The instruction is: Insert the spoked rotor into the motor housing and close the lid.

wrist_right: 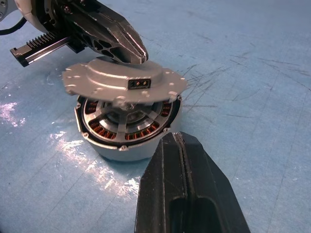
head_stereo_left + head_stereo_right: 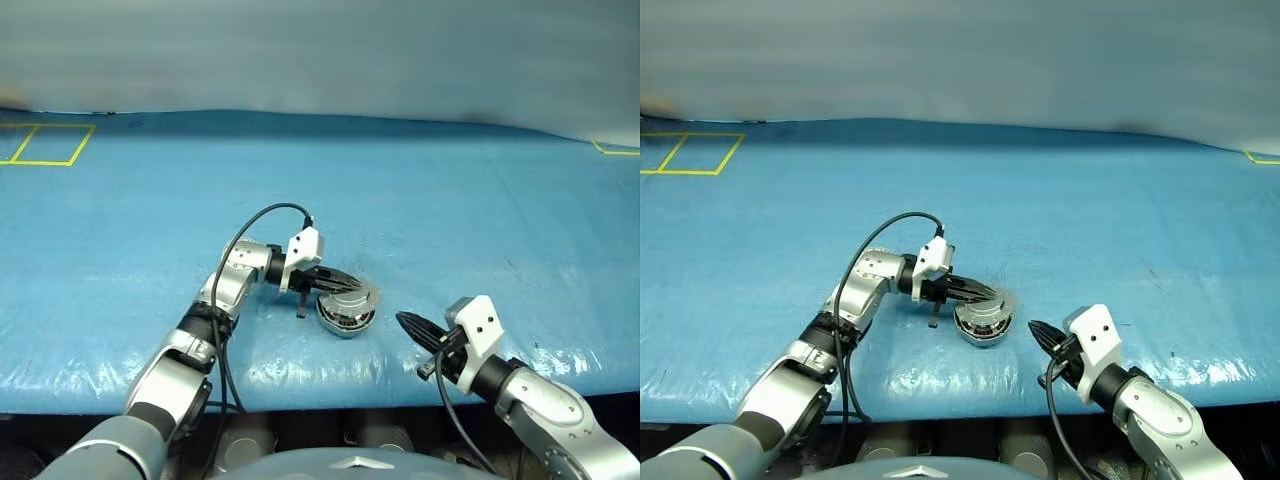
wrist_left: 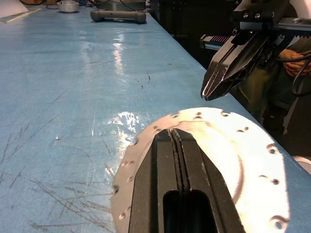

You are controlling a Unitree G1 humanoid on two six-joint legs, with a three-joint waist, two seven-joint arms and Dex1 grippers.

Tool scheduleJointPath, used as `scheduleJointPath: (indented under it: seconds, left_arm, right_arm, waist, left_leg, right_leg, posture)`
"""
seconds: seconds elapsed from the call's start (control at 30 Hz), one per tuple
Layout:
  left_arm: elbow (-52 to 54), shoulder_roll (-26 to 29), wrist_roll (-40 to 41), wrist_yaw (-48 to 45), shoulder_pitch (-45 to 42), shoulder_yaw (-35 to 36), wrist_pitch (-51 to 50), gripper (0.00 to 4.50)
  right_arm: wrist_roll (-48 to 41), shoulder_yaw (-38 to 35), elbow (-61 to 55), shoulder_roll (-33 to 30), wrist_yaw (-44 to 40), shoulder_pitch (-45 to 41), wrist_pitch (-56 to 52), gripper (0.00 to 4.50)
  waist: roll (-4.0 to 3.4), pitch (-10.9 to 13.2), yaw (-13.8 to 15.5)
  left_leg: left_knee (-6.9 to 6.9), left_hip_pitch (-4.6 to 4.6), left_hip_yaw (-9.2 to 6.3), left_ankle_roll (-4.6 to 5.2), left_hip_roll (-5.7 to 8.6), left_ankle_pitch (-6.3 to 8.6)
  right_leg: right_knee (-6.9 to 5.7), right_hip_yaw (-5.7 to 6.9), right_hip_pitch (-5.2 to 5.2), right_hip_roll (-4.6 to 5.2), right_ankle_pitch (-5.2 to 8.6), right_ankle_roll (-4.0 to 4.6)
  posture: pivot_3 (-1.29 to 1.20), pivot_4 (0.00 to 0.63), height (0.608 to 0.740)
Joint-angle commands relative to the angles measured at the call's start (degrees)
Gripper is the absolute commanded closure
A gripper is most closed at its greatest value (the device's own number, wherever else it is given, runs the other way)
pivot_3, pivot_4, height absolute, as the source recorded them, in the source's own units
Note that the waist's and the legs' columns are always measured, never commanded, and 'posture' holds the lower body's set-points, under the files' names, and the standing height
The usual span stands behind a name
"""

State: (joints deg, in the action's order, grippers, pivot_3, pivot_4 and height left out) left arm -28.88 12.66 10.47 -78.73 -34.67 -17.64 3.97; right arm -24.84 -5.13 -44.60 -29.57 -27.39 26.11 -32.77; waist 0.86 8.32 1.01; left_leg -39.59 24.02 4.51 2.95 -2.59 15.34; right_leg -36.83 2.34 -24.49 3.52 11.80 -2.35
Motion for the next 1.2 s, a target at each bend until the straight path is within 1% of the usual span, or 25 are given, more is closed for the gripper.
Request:
scheduleJointPath:
  seconds: [0.03, 0.13, 0.3, 0.43, 0.5, 0.63, 0.7, 0.77, 0.8, 0.83, 0.93, 0.97, 1.1, 1.17, 1.2]
  left_arm:
    - [3.8, 0.2, -0.7, -0.4, 1.2, -1.6, 1.0, 4.48]
    - [6.2, 0.8, -0.7, -1.4, 2.9, -3.0, 0.4, 4.48]
    - [6.7, 2.6, -3.8, -1.8, 3.9, -6.2, 2.8, 4.48]
    - [4.2, 3.4, -7.0, 0.0, 3.3, -7.4, 6.5, 4.48]
    - [3.2, 3.7, -8.2, 0.6, 3.0, -7.6, 10.2, 4.48]
    - [8.4, 2.4, -2.0, 2.6, 4.0, -3.3, 7.3, 4.48]
    - [14.9, 2.3, 3.7, 3.9, 6.0, -0.5, 1.2, 4.48]
    - [21.3, 3.3, 8.3, 4.7, 8.4, 1.6, -4.8, 4.50]
    - [23.5, 4.2, 9.0, 4.9, 9.4, 2.1, -6.2, 4.50]
    - [25.2, 4.8, 9.5, 5.2, 10.1, 2.2, -7.2, 4.50]
    - [32.8, 9.5, 13.1, 5.7, 15.2, 4.6, -12.8, 4.50]
    - [34.3, 11.0, 13.0, 6.7, 17.2, 5.3, -13.6, 4.50]
    - [36.2, 17.2, 7.5, 9.2, 25.9, 5.9, -9.9, 4.50]
    - [36.7, 18.0, 6.5, 10.7, 28.5, 6.1, -8.3, 4.50]
    - [36.9, 17.8, 6.3, 11.8, 29.6, 6.5, -7.4, 4.50]
  right_arm:
    - [0.0, -0.6, -2.1, -0.5, 0.2, -0.8, 0.5, 4.50]
    - [0.2, 0.5, -2.1, -0.2, 0.4, -1.9, 0.3, 4.50]
    - [-0.1, 0.3, -1.6, 0.3, 0.9, -4.1, 0.5, 4.50]
    - [0.4, 1.3, -1.1, -0.5, 0.6, -6.2, 0.1, 4.50]
    - [0.4, 2.3, -0.9, -0.4, 0.4, -7.2, 0.0, 4.50]
    - [0.8, 4.3, -0.9, -0.4, 0.6, -8.8, -0.5, 4.50]
    - [0.0, 5.0, -0.6, 0.1, 0.5, -9.9, -1.0, 4.50]
    - [1.1, 6.2, -0.2, 0.0, 0.8, -11.2, -1.1, 4.12]
    - [1.3, 6.5, 0.0, 0.1, 1.0, -11.6, -1.1, 3.91]
    - [1.4, 6.6, 0.2, 0.2, 1.0, -11.8, -1.0, 3.61]
    - [2.2, 8.0, 1.5, 0.4, 1.1, -13.7, -0.7, 2.57]
    - [2.3, 8.8, 2.1, 0.2, 0.6, -14.3, -0.8, 2.26]
    - [2.6, 10.6, 5.3, 0.4, -0.7, -17.4, -0.4, 0.94]
    - [2.6, 11.1, 6.5, 0.3, -1.5, -18.4, -0.2, 0.24]
    - [2.9, 11.8, 7.1, 0.0, -2.1, -19.2, -0.4, 0.02]
  waist:
    - [0.00, 0.0, 0.0]
    - [0.00, 0.0, -0.1]
    - [0.00, 0.0, 0.0]
    - [-0.02, 0.0, 0.0]
    - [-0.02, 0.0, 0.0]
    - [-0.04, 0.0, -0.1]
    - [-0.05, 0.0, -0.2]
    - [-0.05, 0.0, -0.3]
    - [-0.05, 0.0, -0.3]
    - [-0.07, 0.0, -0.3]
    - [-0.13, 0.0, -0.6]
    - [-0.13, 0.0, -0.7]
    - [-0.17, 0.0, -0.9]
    - [-0.19, 0.0, -0.8]
    - [-0.20, 0.0, -0.7]
  left_leg:
    - [0.00, 0.00, 0.00, 0.01, 0.01, 0.00]
    - [0.01, 0.00, 0.01, 0.02, 0.00, 0.01]
    - [0.00, -0.01, 0.00, 0.01, -0.01, 0.01]
    - [-0.02, -0.07, 0.00, 0.01, -0.01, 0.00]
    - [-0.02, -0.09, 0.00, 0.01, -0.01, 0.00]
    - [-0.02, -0.09, 0.01, 0.01, -0.02, 0.00]
    - [-0.02, -0.04, 0.01, 0.01, -0.02, 0.00]
    - [-0.01, 0.00, 0.00, 0.01, -0.03, 0.01]
    - [-0.01, 0.00, 0.00, 0.01, -0.03, 0.01]
    - [-0.01, -0.01, 0.00, 0.01, -0.03, 0.01]
    - [0.02, -0.07, 0.01, 0.01, -0.04, 0.00]
    - [0.04, -0.10, 0.02, 0.00, -0.04, 0.00]
    - [0.05, -0.17, 0.04, -0.03, -0.05, -0.02]
    - [0.04, -0.19, 0.05, -0.04, -0.05, -0.02]
    - [0.04, -0.17, 0.05, -0.04, -0.05, -0.02]
  right_leg:
    - [0.00, 0.00, 0.00, 0.00, 0.00, 0.00]
    - [0.00, -0.01, 0.00, 0.00, 0.00, 0.01]
    - [-0.01, 0.00, 0.00, 0.00, 0.00, 0.00]
    - [-0.01, 0.00, 0.06, 0.00, 0.00, 0.00]
    - [0.00, 0.00, 0.08, 0.00, 0.00, 0.00]
    - [-0.02, 0.00, 0.07, 0.00, 0.00, 0.00]
    - [-0.02, -0.01, 0.03, 0.00, 0.00, 0.00]
    - [-0.02, -0.03, 0.00, 0.00, -0.05, 0.08]
    - [-0.02, -0.02, 0.00, 0.00, -0.05, 0.08]
    - [-0.02, -0.02, 0.00, 0.00, -0.04, 0.06]
    - [-0.03, -0.03, 0.03, -0.02, 0.01, 0.01]
    - [-0.03, -0.04, 0.04, -0.02, 0.01, 0.02]
    - [-0.03, -0.03, 0.04, 0.00, 0.02, 0.00]
    - [-0.03, -0.03, 0.02, 0.02, 0.02, 0.00]
    - [-0.02, -0.01, -0.03, 0.05, 0.02, 0.00]
  posture:
    - [0.00, 0.150, 0.740]
    - [0.00, 0.150, 0.740]
    - [0.00, 0.150, 0.740]
    - [0.00, 0.150, 0.740]
    - [0.00, 0.150, 0.740]
    - [0.00, 0.150, 0.740]
    - [0.00, 0.150, 0.740]
    - [0.00, 0.150, 0.740]
    - [0.00, 0.150, 0.740]
    - [0.00, 0.150, 0.740]
    - [0.00, 0.150, 0.740]
    - [0.00, 0.150, 0.740]
    - [0.00, 0.150, 0.740]
    - [0.00, 0.150, 0.740]
    - [0.00, 0.150, 0.740]
